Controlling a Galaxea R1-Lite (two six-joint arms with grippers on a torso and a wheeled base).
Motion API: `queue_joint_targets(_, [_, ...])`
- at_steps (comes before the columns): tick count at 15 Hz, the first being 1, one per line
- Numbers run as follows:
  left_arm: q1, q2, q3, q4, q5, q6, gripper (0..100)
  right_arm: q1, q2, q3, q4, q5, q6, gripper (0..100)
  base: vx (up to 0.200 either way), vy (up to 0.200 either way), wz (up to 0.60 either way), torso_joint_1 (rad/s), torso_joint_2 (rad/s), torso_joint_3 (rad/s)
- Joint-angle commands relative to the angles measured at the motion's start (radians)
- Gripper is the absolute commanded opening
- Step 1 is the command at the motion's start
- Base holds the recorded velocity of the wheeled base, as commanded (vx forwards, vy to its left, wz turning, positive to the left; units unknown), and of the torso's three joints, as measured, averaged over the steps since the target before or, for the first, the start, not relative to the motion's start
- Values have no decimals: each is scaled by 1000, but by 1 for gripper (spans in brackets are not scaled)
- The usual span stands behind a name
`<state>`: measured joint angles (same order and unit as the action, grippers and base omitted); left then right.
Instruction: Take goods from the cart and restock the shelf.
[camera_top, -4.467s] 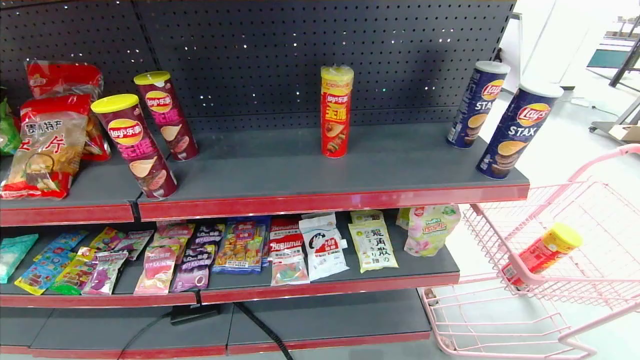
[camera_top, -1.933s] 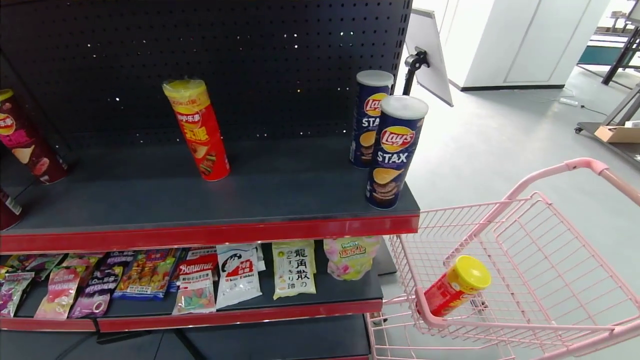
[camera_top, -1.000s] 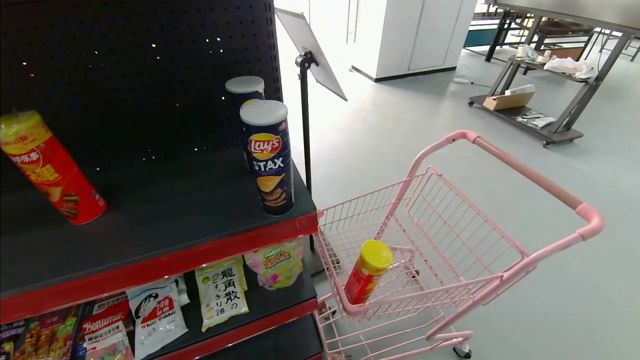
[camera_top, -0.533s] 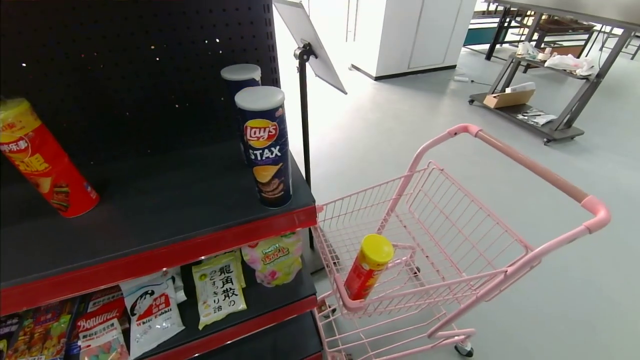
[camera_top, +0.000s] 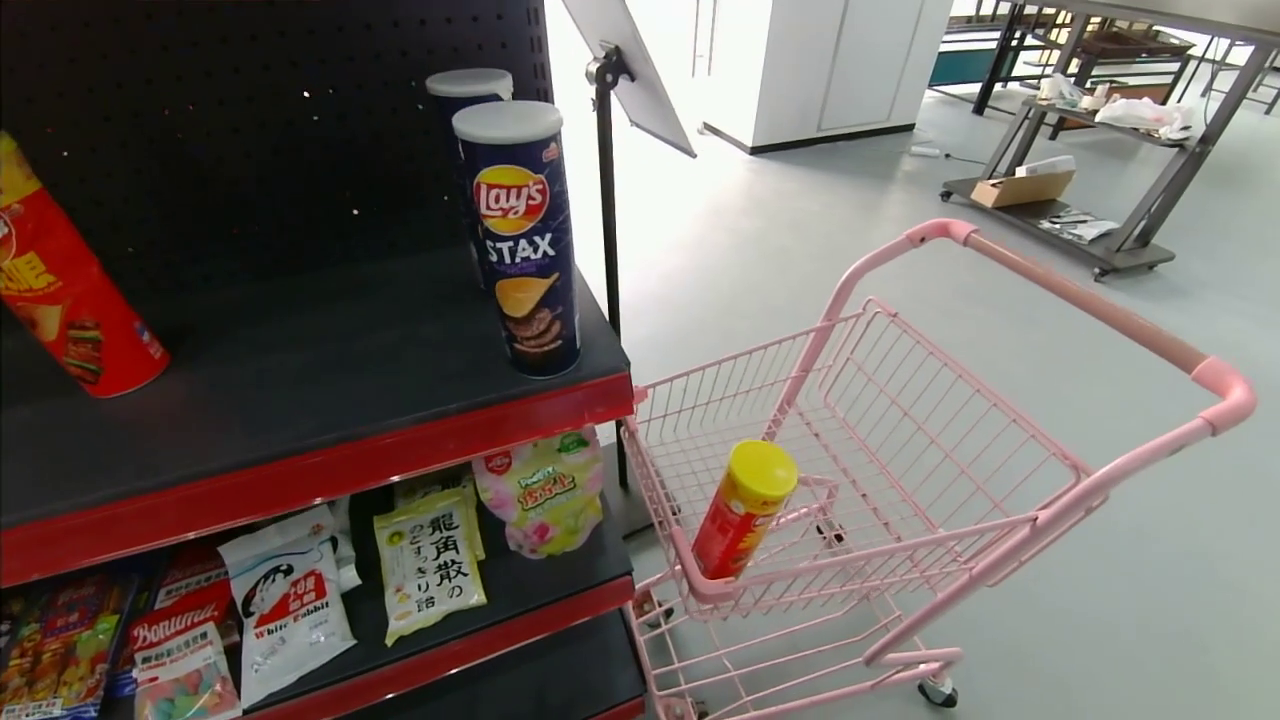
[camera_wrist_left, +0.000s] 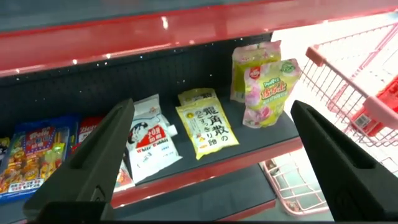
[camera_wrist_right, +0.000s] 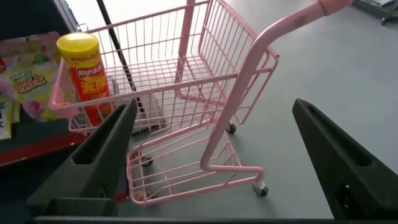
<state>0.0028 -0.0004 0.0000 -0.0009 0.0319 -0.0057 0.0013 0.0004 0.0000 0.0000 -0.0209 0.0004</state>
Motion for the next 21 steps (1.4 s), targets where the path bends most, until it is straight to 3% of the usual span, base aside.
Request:
queue_joint_targets(1, [0, 0, 0, -1, 0, 0, 100, 0, 0, 0, 0, 1, 0, 100, 0, 0, 0, -183, 540, 344])
queue_joint_targets(13, [0, 0, 0, -1, 0, 0, 100, 0, 0, 0, 0, 1, 0, 100, 0, 0, 0, -139, 516, 366])
queue_joint_targets(18, [0, 0, 0, -1, 0, 0, 100, 2, 0, -5, -11, 9, -2, 100, 0, 0, 0, -17, 92, 70])
queue_joint_targets(20, [0, 0, 0, -1, 2, -2, 100, 34, 414, -420, -12, 55, 188, 100, 0, 0, 0, 0, 0, 0])
queue_joint_targets(21, [0, 0, 0, -1, 2, -2, 100, 60, 529, -506, -12, 94, 197, 100, 0, 0, 0, 0, 0, 0])
